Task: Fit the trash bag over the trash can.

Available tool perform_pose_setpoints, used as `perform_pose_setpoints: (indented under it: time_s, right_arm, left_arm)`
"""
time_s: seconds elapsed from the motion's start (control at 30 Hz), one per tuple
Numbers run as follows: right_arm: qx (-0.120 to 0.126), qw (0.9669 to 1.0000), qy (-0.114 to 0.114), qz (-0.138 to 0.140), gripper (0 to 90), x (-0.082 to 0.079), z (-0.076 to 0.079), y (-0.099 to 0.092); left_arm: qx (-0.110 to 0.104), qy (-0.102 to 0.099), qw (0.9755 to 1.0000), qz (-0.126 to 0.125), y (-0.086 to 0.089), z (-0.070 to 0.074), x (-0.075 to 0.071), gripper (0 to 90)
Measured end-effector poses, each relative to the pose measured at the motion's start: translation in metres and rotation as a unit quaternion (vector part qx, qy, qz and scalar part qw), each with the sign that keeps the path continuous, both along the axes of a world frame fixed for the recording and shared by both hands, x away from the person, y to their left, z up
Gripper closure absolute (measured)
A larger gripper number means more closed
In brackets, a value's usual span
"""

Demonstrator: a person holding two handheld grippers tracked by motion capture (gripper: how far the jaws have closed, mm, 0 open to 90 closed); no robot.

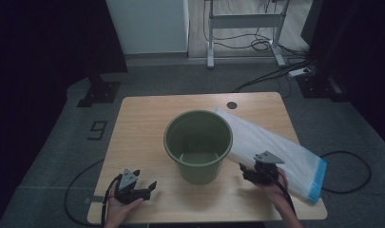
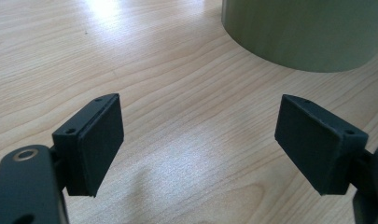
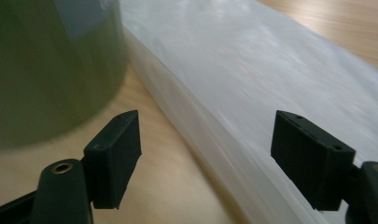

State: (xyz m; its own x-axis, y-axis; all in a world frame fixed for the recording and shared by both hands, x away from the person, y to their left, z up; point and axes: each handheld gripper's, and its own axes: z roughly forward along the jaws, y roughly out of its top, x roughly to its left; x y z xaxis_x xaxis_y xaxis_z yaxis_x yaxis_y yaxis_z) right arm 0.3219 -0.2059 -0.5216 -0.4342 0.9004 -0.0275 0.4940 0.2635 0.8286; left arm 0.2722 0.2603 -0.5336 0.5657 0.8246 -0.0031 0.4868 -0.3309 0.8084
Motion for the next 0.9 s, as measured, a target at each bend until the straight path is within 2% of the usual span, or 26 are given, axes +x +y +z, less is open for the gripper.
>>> perform_pose_setpoints:
  time_s: [0.03, 0.07, 0.2, 0.37, 0.47, 0.5, 0.7, 0.77, 0.8, 0.83, 0.9]
  right_arm:
    - [0.000, 1.0000, 0.000, 0.000, 23.2, 0.000, 0.000, 0.000]
    - [-0.015, 0.9999, 0.003, 0.003, 22.6, 0.015, -0.003, 0.014]
    - [-0.034, 0.9992, 0.020, 0.003, 23.0, 0.037, -0.012, 0.028]
    - [-0.049, 0.9979, 0.041, -0.006, 25.8, 0.049, -0.023, 0.033]
    - [-0.051, 0.9977, 0.045, -0.005, 28.7, 0.050, -0.026, 0.033]
    - [-0.056, 0.9975, 0.042, -0.005, 35.0, 0.051, -0.028, 0.033]
    - [-0.031, 0.9979, 0.056, -0.014, 75.0, 0.056, -0.027, 0.026]
    - [-0.028, 0.9977, 0.056, -0.023, 82.5, 0.056, -0.026, 0.023]
    - [-0.028, 0.9977, 0.056, -0.023, 82.5, 0.056, -0.026, 0.023]
    - [0.002, 0.9987, 0.040, -0.032, 87.0, 0.053, -0.023, 0.017]
    - [0.038, 0.9980, 0.018, -0.047, 88.5, 0.049, -0.017, 0.009]
  left_arm:
    - [0.001, 0.000, 1.0000, 0.000, 0.000, 0.000, 0.000, 15.6]
    - [0.001, 0.001, 1.0000, 0.000, 0.001, 0.000, 0.000, 15.6]
    - [0.000, 0.002, 1.0000, 0.000, 0.003, -0.001, 0.002, 15.5]
    - [0.000, 0.006, 1.0000, 0.001, 0.005, -0.002, 0.002, 15.5]
    - [-0.003, 0.006, 1.0000, 0.004, 0.006, -0.002, 0.002, 15.6]
    - [-0.004, 0.006, 1.0000, 0.004, 0.007, -0.002, 0.002, 15.5]
    - [-0.003, 0.008, 0.9999, 0.006, 0.007, -0.003, 0.001, 15.6]
    - [-0.003, 0.008, 0.9999, 0.007, 0.007, -0.002, 0.001, 15.6]
    - [-0.003, 0.007, 0.9999, 0.008, 0.007, -0.002, 0.001, 15.6]
    - [-0.004, 0.007, 0.9999, 0.010, 0.008, -0.002, 0.000, 15.7]
    - [-0.008, 0.008, 0.9999, 0.012, 0.009, -0.002, 0.000, 15.7]
